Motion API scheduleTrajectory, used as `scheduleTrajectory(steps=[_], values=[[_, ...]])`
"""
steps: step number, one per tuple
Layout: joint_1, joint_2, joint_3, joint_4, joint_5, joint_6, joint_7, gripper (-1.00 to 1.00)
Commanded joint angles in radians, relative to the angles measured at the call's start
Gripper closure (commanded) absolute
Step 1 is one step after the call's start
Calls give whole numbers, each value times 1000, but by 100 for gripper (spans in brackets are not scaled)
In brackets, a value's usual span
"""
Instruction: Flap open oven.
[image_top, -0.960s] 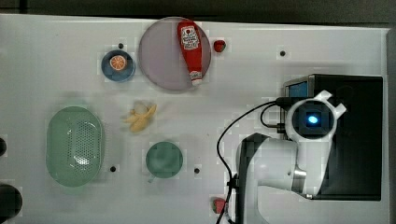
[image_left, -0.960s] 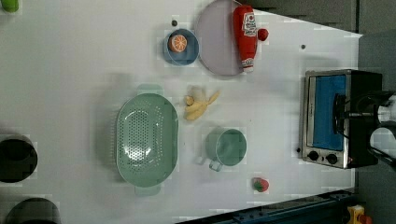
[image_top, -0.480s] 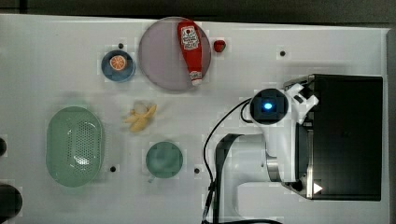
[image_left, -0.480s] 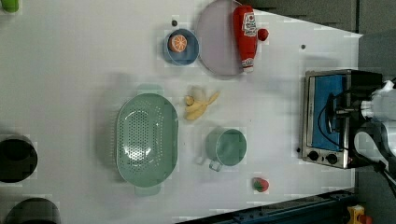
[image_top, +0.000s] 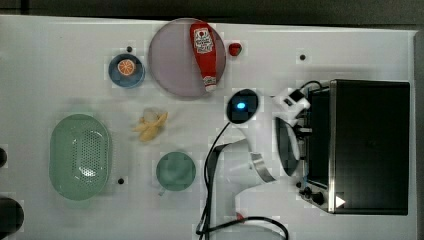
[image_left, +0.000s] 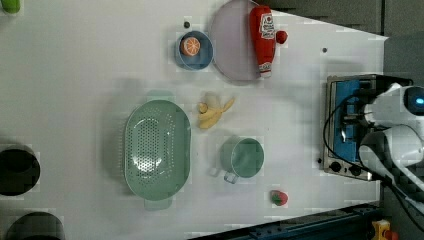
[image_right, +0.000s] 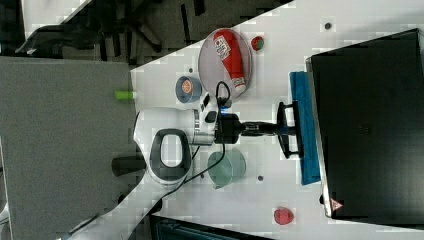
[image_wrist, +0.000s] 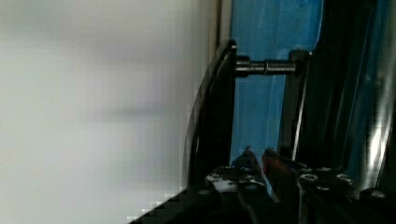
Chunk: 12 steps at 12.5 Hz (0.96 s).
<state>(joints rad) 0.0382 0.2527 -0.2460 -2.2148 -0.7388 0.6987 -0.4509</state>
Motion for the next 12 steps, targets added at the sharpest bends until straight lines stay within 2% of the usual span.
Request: scheduleTrajectory(steps=[1, 4, 9, 12], values=[[78, 76, 37, -4, -75, -35, 196, 65], [113, 157, 54, 0, -113, -34, 268, 65], [162, 298, 66, 55, -114, -25, 439, 65], [166, 302, 67, 86, -100, -10, 466, 65]])
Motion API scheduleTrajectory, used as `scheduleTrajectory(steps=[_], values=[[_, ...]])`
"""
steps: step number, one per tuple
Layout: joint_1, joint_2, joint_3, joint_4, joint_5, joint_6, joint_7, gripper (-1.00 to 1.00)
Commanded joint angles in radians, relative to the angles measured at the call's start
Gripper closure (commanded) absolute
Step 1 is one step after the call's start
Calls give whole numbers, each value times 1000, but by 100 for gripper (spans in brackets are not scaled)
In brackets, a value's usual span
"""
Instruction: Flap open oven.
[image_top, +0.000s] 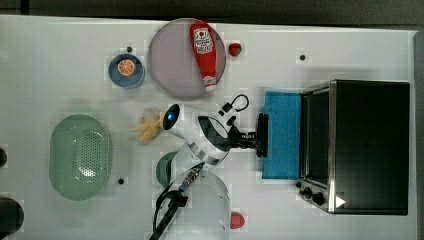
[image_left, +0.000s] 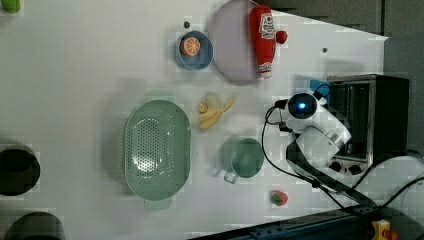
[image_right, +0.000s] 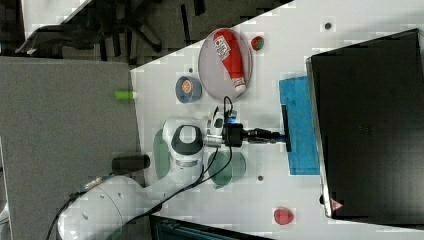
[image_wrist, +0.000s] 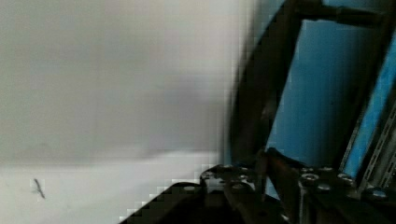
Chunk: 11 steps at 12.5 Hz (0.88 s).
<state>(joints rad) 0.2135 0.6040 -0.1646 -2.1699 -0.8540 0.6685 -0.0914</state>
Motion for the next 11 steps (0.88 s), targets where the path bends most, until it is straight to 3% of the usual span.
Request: scheduleTrajectory(steps=[1, 3, 5, 9, 11], values=[[-12, -65, -14, 47, 33, 24, 107, 65], [-19, -110, -15, 47, 129, 59, 103, 65], [-25, -171, -14, 45, 300, 110, 92, 65], [-34, -336, -16, 49, 730, 113, 92, 65], [-36, -421, -17, 58, 900, 96, 93, 65]])
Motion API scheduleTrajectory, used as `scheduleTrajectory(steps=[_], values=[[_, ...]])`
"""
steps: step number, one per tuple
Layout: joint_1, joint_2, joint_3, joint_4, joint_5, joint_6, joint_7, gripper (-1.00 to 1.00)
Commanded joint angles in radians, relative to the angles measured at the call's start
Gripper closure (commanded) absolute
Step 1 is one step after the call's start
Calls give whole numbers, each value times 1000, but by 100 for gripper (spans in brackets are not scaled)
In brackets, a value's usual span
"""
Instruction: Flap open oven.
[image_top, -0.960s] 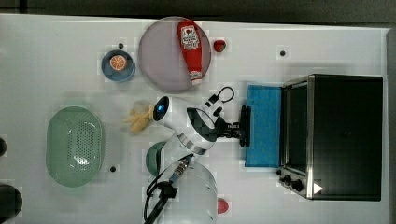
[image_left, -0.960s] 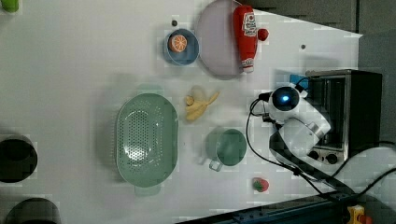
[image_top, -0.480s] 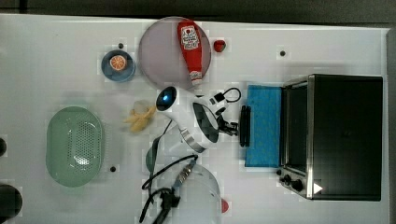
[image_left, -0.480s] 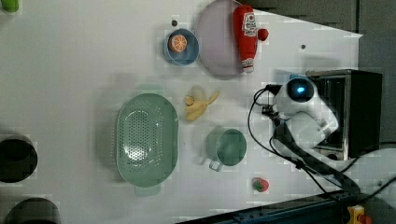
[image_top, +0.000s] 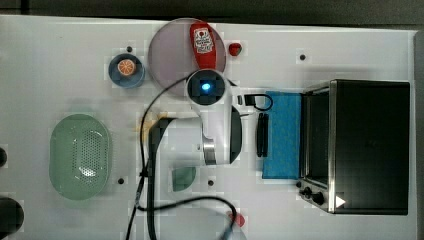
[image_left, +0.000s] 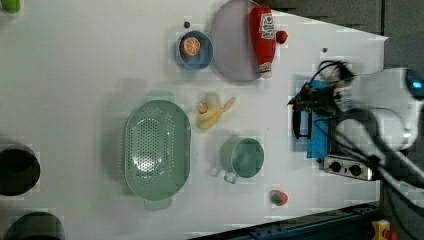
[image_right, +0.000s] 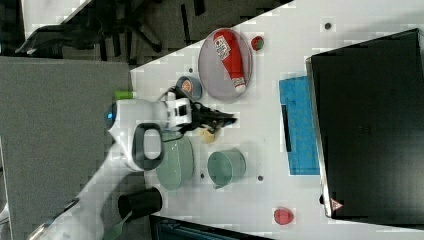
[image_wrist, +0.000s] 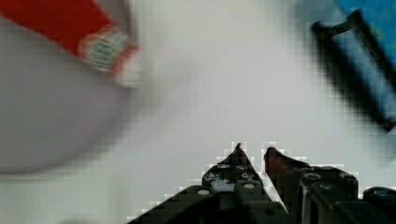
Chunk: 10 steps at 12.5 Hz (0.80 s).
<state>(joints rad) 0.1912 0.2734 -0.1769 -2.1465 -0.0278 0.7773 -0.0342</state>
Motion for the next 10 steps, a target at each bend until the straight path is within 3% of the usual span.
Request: scheduleTrajectory(steps=[1, 6, 10], values=[[-15, -128, -7, 47, 124, -31, 40, 65], [-16, -288, -17, 182, 138, -358, 92, 65], [-18, -348, -17, 317, 49, -633, 179, 65]])
